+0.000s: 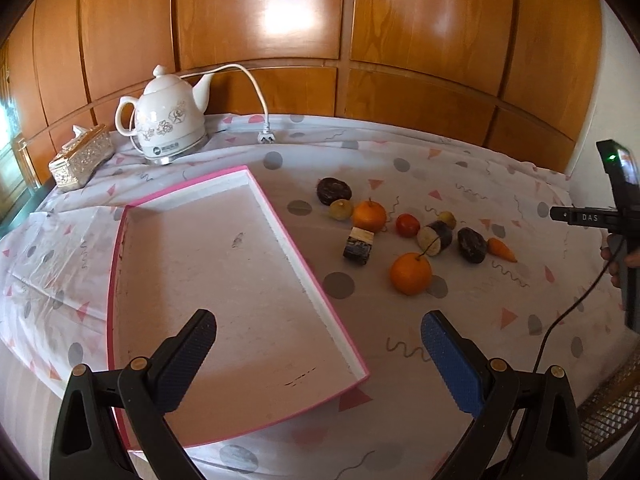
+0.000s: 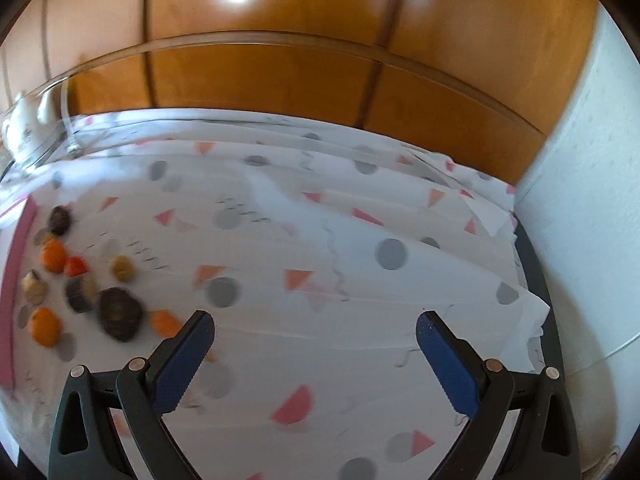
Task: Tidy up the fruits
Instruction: 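Move the left tool toward the orange carrot beside the fruits, then close the left tool on the orange carrot and lift it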
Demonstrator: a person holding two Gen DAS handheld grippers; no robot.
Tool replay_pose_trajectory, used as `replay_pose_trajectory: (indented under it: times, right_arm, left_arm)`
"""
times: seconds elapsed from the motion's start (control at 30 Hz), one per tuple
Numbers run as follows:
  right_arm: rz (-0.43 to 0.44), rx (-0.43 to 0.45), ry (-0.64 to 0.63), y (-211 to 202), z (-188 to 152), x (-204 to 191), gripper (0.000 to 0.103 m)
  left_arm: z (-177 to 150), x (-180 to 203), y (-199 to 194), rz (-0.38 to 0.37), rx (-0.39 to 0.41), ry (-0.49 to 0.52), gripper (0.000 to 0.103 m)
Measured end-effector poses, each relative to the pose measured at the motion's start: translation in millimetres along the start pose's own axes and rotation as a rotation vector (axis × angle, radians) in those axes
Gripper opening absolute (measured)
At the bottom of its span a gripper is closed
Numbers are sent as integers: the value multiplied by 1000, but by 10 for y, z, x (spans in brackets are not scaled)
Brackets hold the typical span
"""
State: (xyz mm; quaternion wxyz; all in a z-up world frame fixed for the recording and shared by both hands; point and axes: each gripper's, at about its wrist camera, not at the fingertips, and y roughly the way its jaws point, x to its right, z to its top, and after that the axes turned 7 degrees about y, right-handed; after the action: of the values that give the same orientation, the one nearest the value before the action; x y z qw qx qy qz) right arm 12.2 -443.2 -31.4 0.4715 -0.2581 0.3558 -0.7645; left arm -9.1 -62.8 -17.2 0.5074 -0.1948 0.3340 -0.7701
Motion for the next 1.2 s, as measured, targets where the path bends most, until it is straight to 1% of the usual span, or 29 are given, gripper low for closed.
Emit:
replay_pose_trajectory:
  times: [0.1,0.17,0.23,0.3,0.37,0.43,0.53,0.6,0.63,0.67,0.73,0.83,0.9,0.97,1.0,1.07,1.13,1.2]
  right_arm:
    - [-11,-19,90,107,2,235,102]
    - [5,-44,143,147,23,341,102]
    - [22,-39,148,157,35,353,102]
    - [48,-60,130,203,36,321,102]
    - [58,-82,112,203,39,301,101]
    - [20,-87,105,200,32,299,100]
    - [16,-117,171,230,29,420,100]
    - [11,-126,204,241,33,488,100]
    - [-2,-127,219,239,36,525,100]
    - [-12,-128,232,232,34,555,100]
    - [-24,-138,265,245,33,630,100]
    - [-26,-181,310,293,10,725,98]
    - [-8,-194,347,305,7,789,97]
    - [11,-189,374,282,9,834,97]
    - [20,-179,389,256,12,864,97]
    - [33,-164,409,207,9,912,97]
    - [45,-159,427,189,3,950,97]
    - [53,-158,442,173,-1,982,97]
  left_arm:
    - [20,11,-5,-9,21,-4,103]
    - [41,3,10,-24,28,-10,103]
    - [76,13,53,-46,14,-6,103]
    - [112,52,92,-84,-3,3,103]
    - [154,144,143,-76,-28,45,103]
    - [182,235,184,-63,-40,88,103]
    - [240,374,269,-73,-65,132,103]
    - [306,498,319,-94,-70,163,102]
    - [347,568,350,-117,-77,180,101]
    - [383,623,380,-145,-86,193,95]
    - [472,755,461,-189,-102,221,91]
    - [624,992,583,-237,-104,285,90]
    - [713,1143,658,-267,-104,338,84]
    - [798,1315,730,-310,-105,417,75]
    - [835,1411,776,-328,-107,463,71]
    - [906,1599,884,-361,-125,550,58]
    - [964,1737,966,-378,-138,603,55]
    - [1005,1854,1055,-397,-150,655,55]
